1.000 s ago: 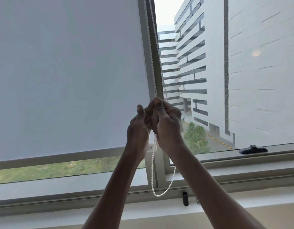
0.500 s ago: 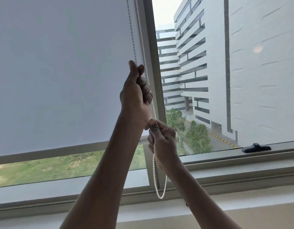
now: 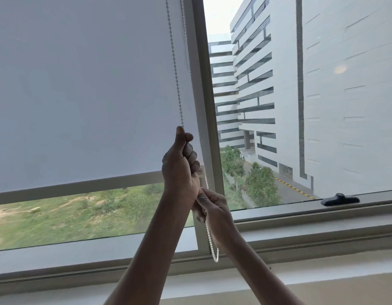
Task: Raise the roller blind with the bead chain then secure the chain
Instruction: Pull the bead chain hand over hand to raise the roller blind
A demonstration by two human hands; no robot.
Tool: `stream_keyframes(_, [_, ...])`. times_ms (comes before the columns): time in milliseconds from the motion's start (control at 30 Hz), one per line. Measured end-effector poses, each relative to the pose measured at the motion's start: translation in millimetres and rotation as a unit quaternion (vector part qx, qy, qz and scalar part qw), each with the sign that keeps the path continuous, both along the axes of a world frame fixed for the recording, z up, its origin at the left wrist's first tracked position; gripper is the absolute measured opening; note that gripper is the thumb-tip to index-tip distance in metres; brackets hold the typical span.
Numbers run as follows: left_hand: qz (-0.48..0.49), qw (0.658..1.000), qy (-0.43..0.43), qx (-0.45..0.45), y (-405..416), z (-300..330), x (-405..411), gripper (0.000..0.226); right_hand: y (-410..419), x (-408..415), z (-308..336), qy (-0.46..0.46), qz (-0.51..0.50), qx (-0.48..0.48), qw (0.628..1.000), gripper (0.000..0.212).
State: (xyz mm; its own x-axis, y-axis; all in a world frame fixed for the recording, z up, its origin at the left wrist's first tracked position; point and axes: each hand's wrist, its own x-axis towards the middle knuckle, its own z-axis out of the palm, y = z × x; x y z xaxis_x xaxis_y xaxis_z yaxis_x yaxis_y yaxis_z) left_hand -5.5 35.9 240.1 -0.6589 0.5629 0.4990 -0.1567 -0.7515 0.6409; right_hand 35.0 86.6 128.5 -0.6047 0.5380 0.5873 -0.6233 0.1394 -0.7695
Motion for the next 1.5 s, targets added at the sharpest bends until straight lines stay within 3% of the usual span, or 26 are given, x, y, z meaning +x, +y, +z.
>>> stream_keyframes(67, [0.016, 1.0, 0.0, -0.005, -1.2, -2.3, -5.6, 0.033, 5.0, 4.2, 9.9, -0.004, 0.017, 0.017, 1.0, 0.025])
stream_keyframes(133, [0.022, 1.0, -0.005, -0.008, -2.8, -3.0, -9.1, 0.036, 10.9, 8.9, 28.6, -0.002, -0.007, 0.023, 1.0, 0.035])
stream_keyframes(333, [0.016, 1.0, -0.005, -0.016, -0.5, -24.1, 0.4, 0.04, 7.4, 22.2, 117.9, 0.067, -0.049, 0.055, 0.995, 0.033])
stream_keyframes(433, [0.011, 0.999, -0.013, -0.037, 2.8, -43.6, 9.8, 0.042, -0.7, 25.7, 157.6, 0.07, -0.017, 0.067, 0.995, 0.034])
stream_keyframes(567, [0.013, 0.999, -0.016, -0.043, 1.2, -53.2, 13.8, 0.044, -11.6, 23.8, 180.8, 0.071, 0.076, -0.008, 0.995, 0.037])
stream_keyframes(667, [0.026, 0.999, 0.003, -0.046, -2.9, -51.1, 14.6, 0.046, -17.4, 17.4, 181.3, 0.071, 0.058, -0.031, 0.995, 0.035])
stream_keyframes(767, [0.041, 0.997, 0.037, -0.048, -4.5, -51.7, 17.7, 0.057, -25.6, 14.9, 179.2, 0.118, -0.006, -0.041, 0.992, 0.031])
stream_keyframes(933, [0.02, 0.996, 0.074, -0.043, -6.9, -50.9, 15.1, 0.06, -32.7, 19.4, 174.0, 0.177, -0.026, -0.025, 0.984, 0.033])
stream_keyframes(1167, [0.062, 0.966, 0.153, -0.197, -12.7, -55.7, 5.6, 0.057, -18.2, 23.0, 125.1, 0.168, -0.072, 0.02, 0.983, 0.032])
stream_keyframes(1367, [-0.015, 0.985, 0.155, -0.075, -19.1, 11.3, 7.0, 0.062, -14.2, 17.6, 84.8, 0.139, -0.154, 0.06, 0.976, 0.033])
stream_keyframes(1500, [-0.004, 0.977, 0.205, -0.055, -22.9, 57.1, 7.3, 0.061, -17.1, 14.3, 58.7, 0.128, -0.135, 0.036, 0.982, 0.031])
